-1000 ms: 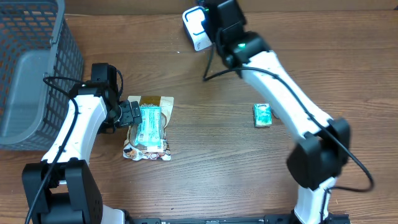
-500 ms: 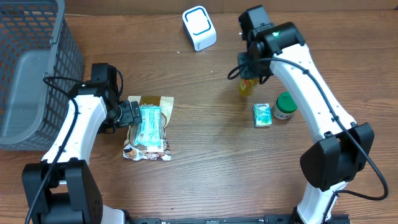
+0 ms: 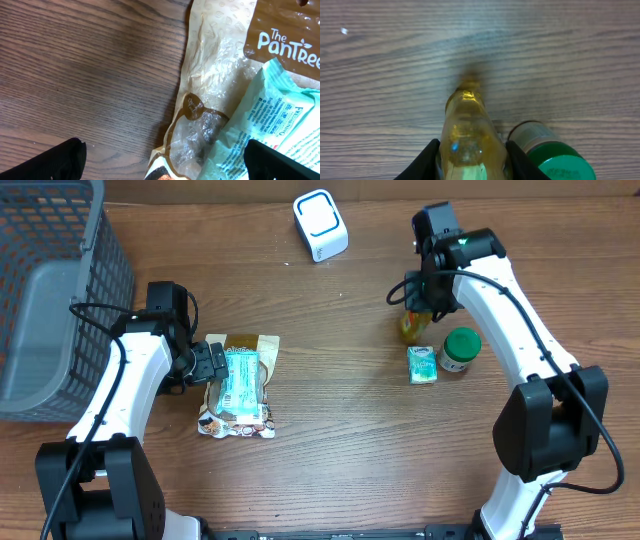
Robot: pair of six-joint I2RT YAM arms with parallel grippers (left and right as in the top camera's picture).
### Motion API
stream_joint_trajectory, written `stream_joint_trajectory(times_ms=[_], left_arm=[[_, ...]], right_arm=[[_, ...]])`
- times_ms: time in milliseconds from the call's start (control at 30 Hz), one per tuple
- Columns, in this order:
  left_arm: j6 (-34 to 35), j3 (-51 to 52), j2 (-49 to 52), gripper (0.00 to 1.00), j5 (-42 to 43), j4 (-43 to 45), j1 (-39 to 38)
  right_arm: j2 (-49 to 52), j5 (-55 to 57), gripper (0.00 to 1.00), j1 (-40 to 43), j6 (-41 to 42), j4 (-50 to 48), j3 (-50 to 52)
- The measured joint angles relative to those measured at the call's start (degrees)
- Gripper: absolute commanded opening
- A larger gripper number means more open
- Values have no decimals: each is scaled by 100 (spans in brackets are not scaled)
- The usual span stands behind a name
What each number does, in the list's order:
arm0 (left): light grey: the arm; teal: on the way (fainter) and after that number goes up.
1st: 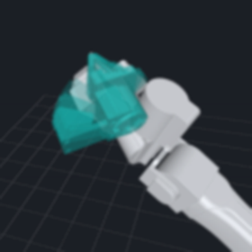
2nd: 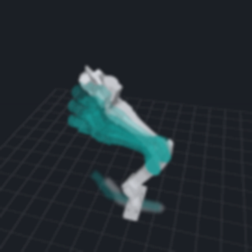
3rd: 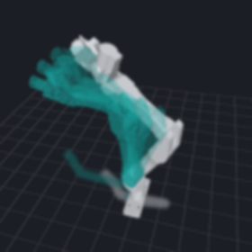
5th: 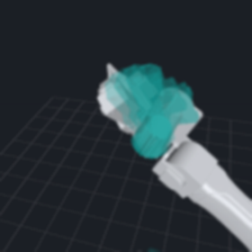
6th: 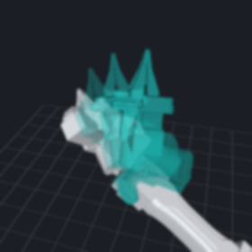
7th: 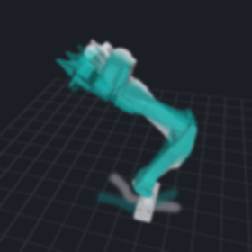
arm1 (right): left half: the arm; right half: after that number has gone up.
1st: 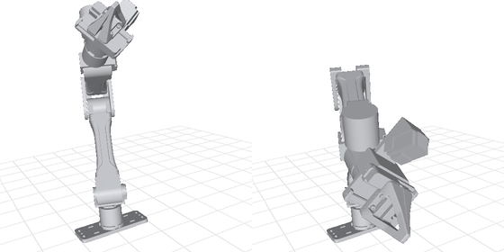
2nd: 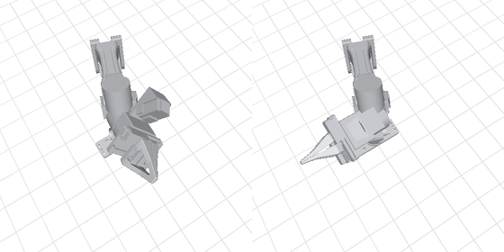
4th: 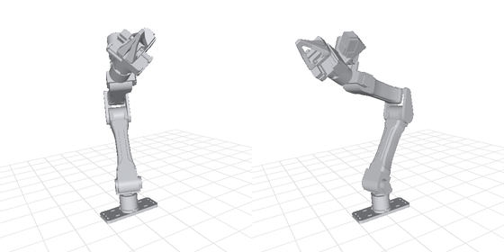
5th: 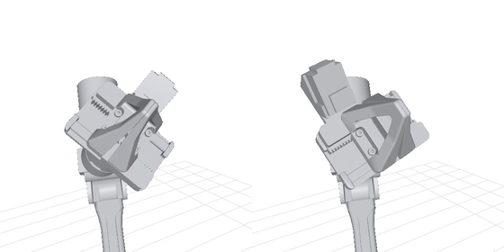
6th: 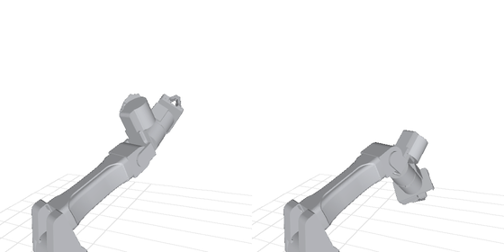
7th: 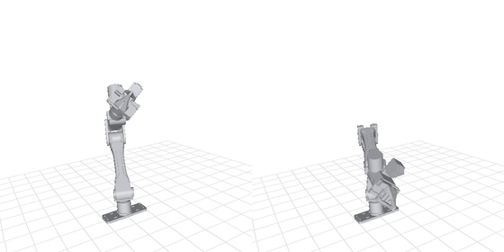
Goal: Scan the item barcode
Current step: 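Carry the Vim bottle right and lower it beside the green jar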
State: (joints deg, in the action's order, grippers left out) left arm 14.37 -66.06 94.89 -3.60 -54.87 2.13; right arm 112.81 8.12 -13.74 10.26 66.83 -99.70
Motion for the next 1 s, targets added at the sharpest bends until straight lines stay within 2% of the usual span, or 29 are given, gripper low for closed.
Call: stream_joint_trajectory(times_ms=[100,400,600,800,967,1000], left_arm=[[0,0,0,100,0,-2,0],[0,0,0,99,0,-2,0],[0,0,0,100,0,-2,0],[0,0,0,100,0,-2,0],[0,0,0,99,0,0,0],[0,0,0,100,0,0,0]], right_arm=[[0,-2,13,15,2,-74,107],[0,-24,54,15,22,-72,146],[0,-24,66,20,13,-48,146],[0,-22,70,20,20,-87,146],[0,-22,72,20,22,-509,146],[0,-24,75,20,22,-627,146]])
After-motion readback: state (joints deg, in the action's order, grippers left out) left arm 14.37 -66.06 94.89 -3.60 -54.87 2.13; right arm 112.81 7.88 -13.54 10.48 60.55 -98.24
